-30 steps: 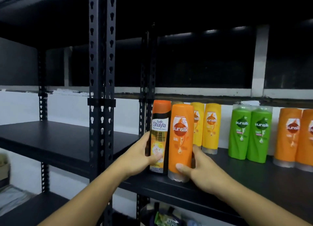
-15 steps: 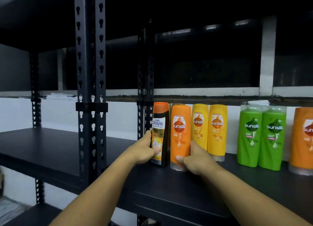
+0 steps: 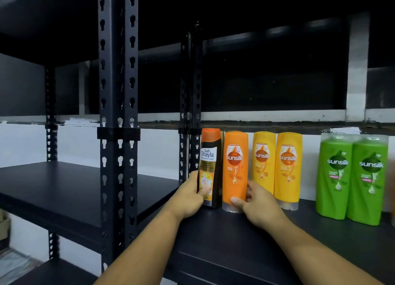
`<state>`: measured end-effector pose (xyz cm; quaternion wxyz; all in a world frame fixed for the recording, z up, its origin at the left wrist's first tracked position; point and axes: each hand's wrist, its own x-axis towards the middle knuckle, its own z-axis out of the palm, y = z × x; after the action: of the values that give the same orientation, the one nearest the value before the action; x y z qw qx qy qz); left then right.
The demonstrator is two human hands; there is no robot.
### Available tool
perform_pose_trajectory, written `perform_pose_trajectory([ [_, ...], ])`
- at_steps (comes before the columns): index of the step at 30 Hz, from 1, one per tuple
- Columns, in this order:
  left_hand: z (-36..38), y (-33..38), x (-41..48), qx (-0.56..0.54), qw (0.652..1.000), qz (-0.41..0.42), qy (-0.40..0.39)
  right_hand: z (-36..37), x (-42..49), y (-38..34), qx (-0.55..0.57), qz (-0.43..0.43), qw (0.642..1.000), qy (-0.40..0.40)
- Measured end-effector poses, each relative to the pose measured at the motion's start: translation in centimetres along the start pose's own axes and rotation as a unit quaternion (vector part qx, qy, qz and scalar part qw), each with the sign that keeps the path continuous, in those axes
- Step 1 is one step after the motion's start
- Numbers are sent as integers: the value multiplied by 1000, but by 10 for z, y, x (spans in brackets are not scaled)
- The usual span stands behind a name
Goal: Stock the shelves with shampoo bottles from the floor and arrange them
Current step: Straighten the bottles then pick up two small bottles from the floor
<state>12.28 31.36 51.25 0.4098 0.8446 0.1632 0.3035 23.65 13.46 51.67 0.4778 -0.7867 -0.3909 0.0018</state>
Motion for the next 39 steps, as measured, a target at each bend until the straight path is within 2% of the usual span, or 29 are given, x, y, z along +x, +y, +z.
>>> perform_pose_trajectory([
  [7,3,-2,3,84,996,-2,13,5,6,4,-47,-8,999,6],
  [17,5,0,6,127,991,23,32,9,14,9,-112,-18,993,45],
  [39,9,0,11,187,981,14,41,13,22,13,-128,-18,991,42],
])
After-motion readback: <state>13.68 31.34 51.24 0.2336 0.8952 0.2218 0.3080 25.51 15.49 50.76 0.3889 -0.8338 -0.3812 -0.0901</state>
